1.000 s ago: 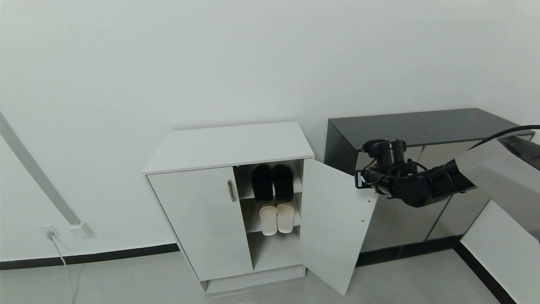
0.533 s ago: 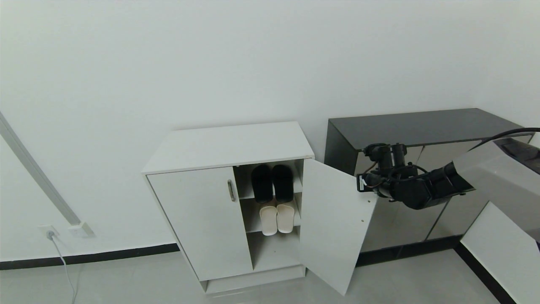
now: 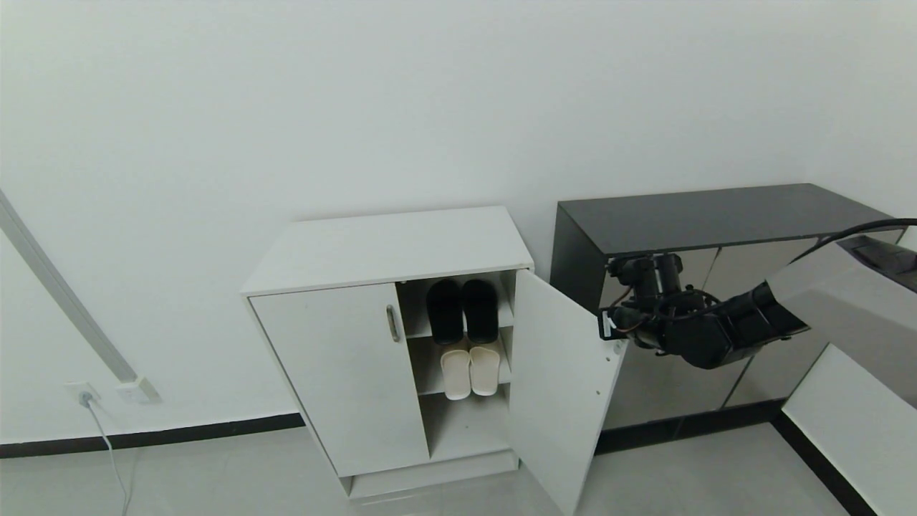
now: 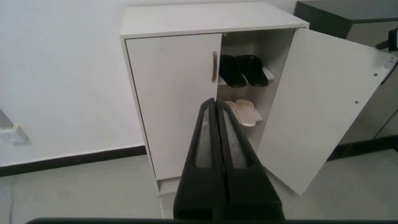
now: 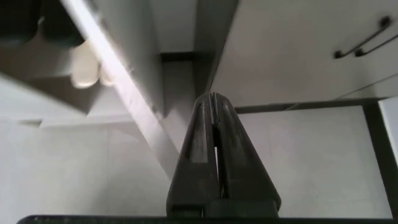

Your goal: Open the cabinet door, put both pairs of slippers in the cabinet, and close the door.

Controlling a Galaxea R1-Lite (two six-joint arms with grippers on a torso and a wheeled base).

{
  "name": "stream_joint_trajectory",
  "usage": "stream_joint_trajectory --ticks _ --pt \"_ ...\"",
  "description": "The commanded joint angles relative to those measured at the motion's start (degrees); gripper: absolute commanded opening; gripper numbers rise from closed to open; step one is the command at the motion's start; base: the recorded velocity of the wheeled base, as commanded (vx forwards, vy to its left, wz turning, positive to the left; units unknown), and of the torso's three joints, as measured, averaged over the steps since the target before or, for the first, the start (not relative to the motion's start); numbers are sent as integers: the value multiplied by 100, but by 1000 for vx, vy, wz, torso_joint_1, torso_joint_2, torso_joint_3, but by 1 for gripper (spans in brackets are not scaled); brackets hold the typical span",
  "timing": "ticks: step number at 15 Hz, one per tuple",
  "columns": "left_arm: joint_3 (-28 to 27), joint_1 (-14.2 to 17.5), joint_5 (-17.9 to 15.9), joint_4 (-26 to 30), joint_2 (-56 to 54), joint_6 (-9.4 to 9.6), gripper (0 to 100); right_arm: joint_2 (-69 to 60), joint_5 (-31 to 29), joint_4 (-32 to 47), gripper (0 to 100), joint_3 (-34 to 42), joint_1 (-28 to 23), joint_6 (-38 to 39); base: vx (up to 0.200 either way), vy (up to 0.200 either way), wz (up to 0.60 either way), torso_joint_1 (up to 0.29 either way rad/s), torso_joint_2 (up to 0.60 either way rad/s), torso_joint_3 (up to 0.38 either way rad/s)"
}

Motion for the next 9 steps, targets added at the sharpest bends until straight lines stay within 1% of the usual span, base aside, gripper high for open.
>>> stream_joint_trajectory --ticks 1,6,9 --pt "0 0 1 -1 -1 -2 0 -248 -1 -23 0 262 236 -1 0 0 0 0 0 0" --pt "0 0 1 -1 -1 -2 0 -512 8 -23 0 631 1010 219 0 0 0 0 0 0" --pt "0 0 1 -1 -1 -11 0 -705 8 -32 0 772 1379 271 0 0 0 0 0 0"
